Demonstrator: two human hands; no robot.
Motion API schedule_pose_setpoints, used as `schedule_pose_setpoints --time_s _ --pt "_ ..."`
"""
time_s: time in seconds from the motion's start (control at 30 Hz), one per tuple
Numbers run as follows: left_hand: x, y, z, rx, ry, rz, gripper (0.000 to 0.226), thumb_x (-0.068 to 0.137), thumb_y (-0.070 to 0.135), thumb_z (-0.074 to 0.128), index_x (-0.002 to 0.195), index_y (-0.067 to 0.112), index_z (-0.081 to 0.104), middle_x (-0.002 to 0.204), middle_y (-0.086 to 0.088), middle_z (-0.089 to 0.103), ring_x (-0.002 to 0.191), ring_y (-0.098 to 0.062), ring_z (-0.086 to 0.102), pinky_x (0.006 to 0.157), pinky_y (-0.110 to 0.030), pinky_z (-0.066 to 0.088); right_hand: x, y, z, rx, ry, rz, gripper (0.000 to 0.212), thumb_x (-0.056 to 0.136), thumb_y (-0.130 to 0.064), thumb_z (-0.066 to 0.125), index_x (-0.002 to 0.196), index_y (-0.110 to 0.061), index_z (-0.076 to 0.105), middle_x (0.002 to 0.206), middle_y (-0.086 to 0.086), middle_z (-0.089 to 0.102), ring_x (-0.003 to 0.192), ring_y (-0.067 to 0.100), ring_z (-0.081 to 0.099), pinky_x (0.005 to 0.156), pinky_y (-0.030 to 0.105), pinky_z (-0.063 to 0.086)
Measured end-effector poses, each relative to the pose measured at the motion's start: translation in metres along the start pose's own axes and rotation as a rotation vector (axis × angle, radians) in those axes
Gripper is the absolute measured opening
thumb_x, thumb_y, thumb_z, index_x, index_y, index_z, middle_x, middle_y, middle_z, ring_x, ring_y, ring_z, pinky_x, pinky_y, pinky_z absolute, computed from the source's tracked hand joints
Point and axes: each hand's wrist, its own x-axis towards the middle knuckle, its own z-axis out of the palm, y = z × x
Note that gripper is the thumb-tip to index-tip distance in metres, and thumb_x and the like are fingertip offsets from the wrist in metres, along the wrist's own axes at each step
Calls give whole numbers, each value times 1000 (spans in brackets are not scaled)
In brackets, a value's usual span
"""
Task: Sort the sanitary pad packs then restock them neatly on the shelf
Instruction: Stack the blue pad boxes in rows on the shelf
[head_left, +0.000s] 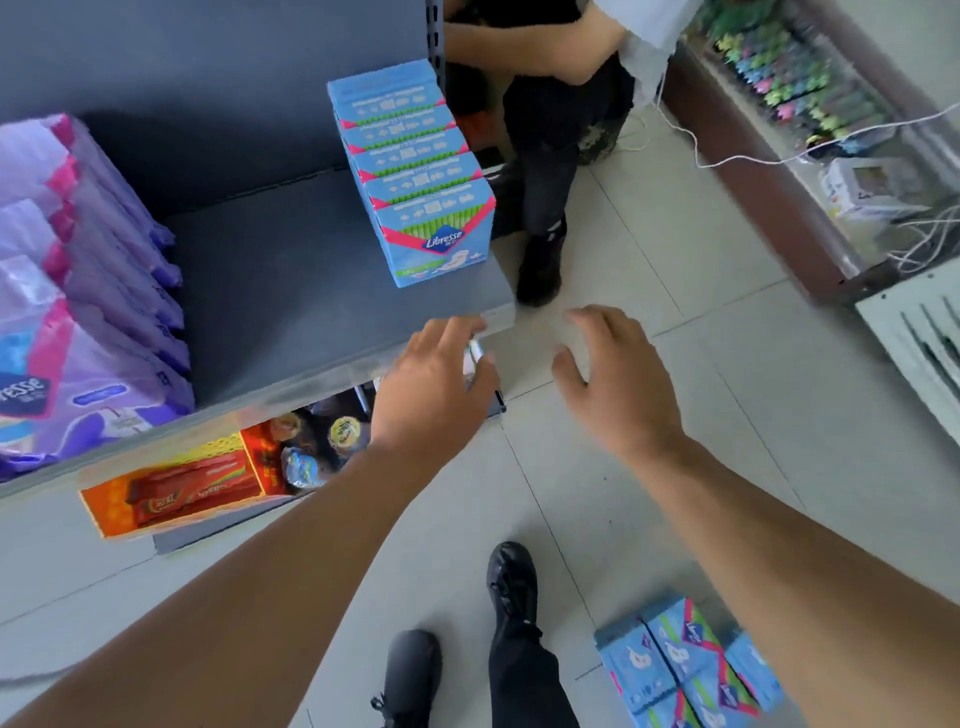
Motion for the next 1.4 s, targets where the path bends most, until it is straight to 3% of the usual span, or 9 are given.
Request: schedule_pose_setpoints --time_s 0.23,0.4,0.7,0.87,1.0,1.13,1.27,1.4 --pt "-62 84 66 77 -396 120 37 96 36 49 133 31 50 135 6 54 118 -19 55 97 -39 46 -138 66 -52 110 46 467 42 95 -29 53 134 -12 53 132 8 56 117 28 56 95 42 47" --pt "-121 142 156 157 -636 255 39 97 40 47 135 32 46 134 10 52 111 -11 56 94 -37 48 -260 148 -68 210 139 844 41 95 -23 52 135 -15 52 132 6 56 116 25 57 97 39 45" --pt "-223 223 325 296 -971 356 35 96 37 52 130 31 51 125 5 59 112 -14 57 95 -33 46 -436 259 -63 382 41 1310 52 93 -27 55 143 -19 41 137 7 50 115 28 57 96 38 45" --pt "-244 231 420 326 -1095 326 31 93 30 54 124 24 55 115 1 63 105 -19 60 93 -34 48 -483 321 -25 480 65 1451 53 92 -30 58 140 -17 41 131 10 55 109 29 59 93 39 47" --pt "-241 220 498 338 -1179 246 29 93 26 52 122 23 57 112 2 64 89 -18 65 67 -27 52 -500 371 21 573 51 1573 56 92 -29 58 143 -17 38 132 10 55 112 28 57 92 34 44" --pt "-238 197 604 406 -1271 211 35 93 21 50 128 20 55 121 -3 63 96 -20 61 81 -29 50 -504 435 86 640 19 1675 57 93 -29 57 144 -18 36 134 11 55 117 28 56 94 33 43" --pt "-241 165 703 500 -1334 260 46 96 21 48 140 11 42 136 -10 55 118 -26 55 86 -26 41 -507 501 163 668 30 1777 60 93 -28 55 147 -15 32 141 13 48 126 29 50 101 35 40" --pt "-246 128 771 500 -1347 129 42 95 23 49 132 6 42 120 -14 61 102 -33 63 73 -33 48 -514 539 223 698 19 1875 62 94 -27 52 149 -11 26 146 14 40 131 30 42 100 35 37"
